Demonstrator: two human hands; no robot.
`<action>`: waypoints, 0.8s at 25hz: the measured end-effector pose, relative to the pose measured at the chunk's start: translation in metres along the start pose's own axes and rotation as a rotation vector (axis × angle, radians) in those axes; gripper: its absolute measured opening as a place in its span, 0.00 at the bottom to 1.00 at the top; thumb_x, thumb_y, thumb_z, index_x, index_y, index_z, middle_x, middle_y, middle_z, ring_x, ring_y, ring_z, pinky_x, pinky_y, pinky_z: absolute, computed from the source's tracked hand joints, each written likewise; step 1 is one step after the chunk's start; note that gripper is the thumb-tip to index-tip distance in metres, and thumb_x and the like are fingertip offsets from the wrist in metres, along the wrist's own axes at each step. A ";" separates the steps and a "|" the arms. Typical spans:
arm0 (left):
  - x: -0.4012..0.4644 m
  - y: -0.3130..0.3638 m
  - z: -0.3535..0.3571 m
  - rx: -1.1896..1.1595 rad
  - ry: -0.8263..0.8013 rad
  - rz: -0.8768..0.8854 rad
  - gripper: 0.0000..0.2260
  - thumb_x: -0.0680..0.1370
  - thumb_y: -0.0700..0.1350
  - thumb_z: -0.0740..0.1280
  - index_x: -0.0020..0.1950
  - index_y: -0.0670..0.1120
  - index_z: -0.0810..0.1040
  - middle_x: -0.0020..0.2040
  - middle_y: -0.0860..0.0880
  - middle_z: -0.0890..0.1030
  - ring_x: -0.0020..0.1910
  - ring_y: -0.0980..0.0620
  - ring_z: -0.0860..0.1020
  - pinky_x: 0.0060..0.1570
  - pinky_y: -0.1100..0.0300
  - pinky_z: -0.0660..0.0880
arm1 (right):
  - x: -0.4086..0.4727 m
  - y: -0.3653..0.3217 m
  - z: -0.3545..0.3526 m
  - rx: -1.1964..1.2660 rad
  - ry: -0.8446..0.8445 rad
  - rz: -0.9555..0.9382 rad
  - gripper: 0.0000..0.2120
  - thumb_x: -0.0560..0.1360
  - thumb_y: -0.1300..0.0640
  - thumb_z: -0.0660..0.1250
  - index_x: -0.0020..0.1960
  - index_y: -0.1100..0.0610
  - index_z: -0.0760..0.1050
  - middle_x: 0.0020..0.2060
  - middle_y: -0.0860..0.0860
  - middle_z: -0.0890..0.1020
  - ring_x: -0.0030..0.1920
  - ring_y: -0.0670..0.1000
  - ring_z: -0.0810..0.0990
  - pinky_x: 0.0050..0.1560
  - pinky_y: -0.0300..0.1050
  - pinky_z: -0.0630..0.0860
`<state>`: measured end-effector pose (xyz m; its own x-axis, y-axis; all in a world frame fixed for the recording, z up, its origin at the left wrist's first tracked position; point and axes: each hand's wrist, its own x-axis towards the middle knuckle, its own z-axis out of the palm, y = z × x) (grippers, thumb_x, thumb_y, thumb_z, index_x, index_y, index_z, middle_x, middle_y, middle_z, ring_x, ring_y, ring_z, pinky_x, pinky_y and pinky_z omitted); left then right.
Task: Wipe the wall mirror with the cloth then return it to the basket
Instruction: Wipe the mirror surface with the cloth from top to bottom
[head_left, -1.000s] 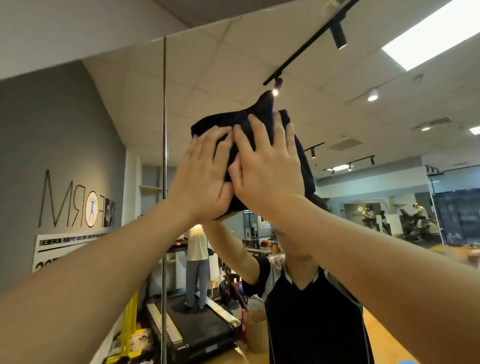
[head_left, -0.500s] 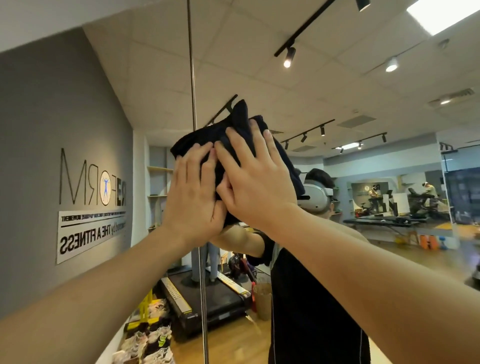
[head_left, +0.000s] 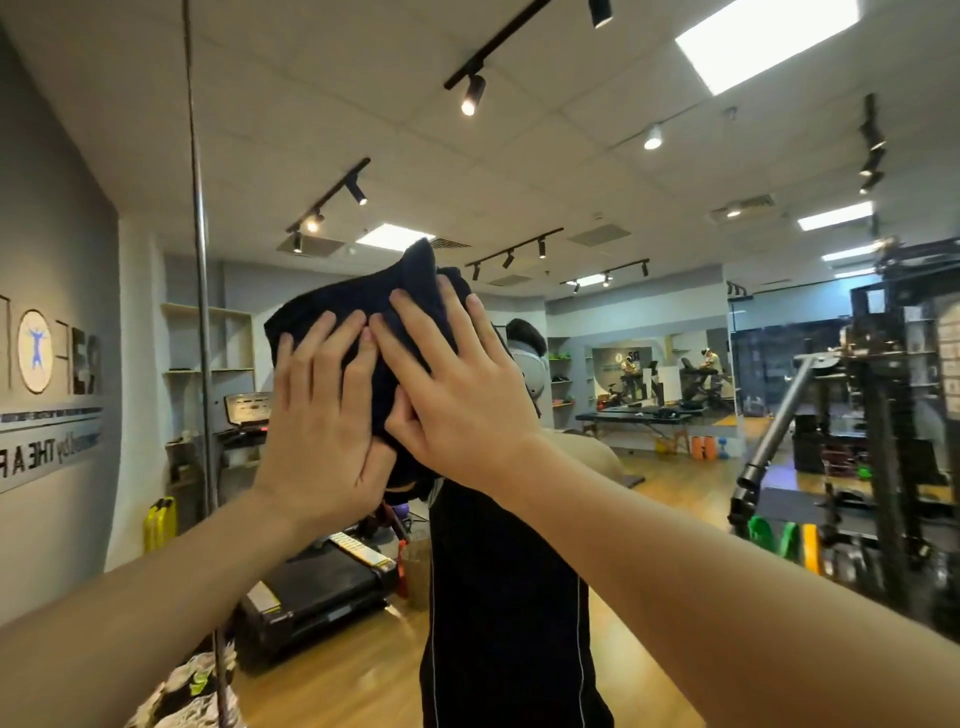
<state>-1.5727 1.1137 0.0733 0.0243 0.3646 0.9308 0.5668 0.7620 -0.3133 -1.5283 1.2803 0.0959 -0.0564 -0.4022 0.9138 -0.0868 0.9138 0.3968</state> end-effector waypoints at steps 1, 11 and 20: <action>0.005 0.014 0.005 -0.011 0.013 0.004 0.35 0.74 0.49 0.58 0.79 0.36 0.61 0.78 0.37 0.62 0.80 0.36 0.57 0.80 0.35 0.50 | -0.008 0.013 -0.006 -0.005 0.003 0.002 0.26 0.82 0.49 0.57 0.78 0.57 0.71 0.77 0.59 0.70 0.80 0.67 0.61 0.80 0.65 0.58; 0.101 0.138 0.036 0.019 0.007 0.105 0.34 0.75 0.53 0.58 0.79 0.37 0.63 0.78 0.37 0.65 0.79 0.35 0.60 0.77 0.32 0.54 | -0.043 0.157 -0.062 -0.051 0.103 0.039 0.25 0.81 0.52 0.60 0.76 0.58 0.72 0.75 0.60 0.72 0.78 0.67 0.65 0.75 0.67 0.67; 0.239 0.081 0.001 0.143 -0.065 0.027 0.37 0.74 0.55 0.48 0.82 0.42 0.54 0.82 0.42 0.58 0.81 0.40 0.54 0.80 0.36 0.52 | 0.099 0.190 -0.066 -0.103 0.146 0.171 0.28 0.81 0.48 0.51 0.78 0.55 0.70 0.76 0.56 0.71 0.77 0.63 0.65 0.80 0.64 0.60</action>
<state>-1.5216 1.2632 0.2698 -0.0182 0.4162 0.9091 0.4437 0.8182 -0.3657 -1.4845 1.4180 0.2680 0.0834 -0.2359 0.9682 0.0139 0.9718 0.2356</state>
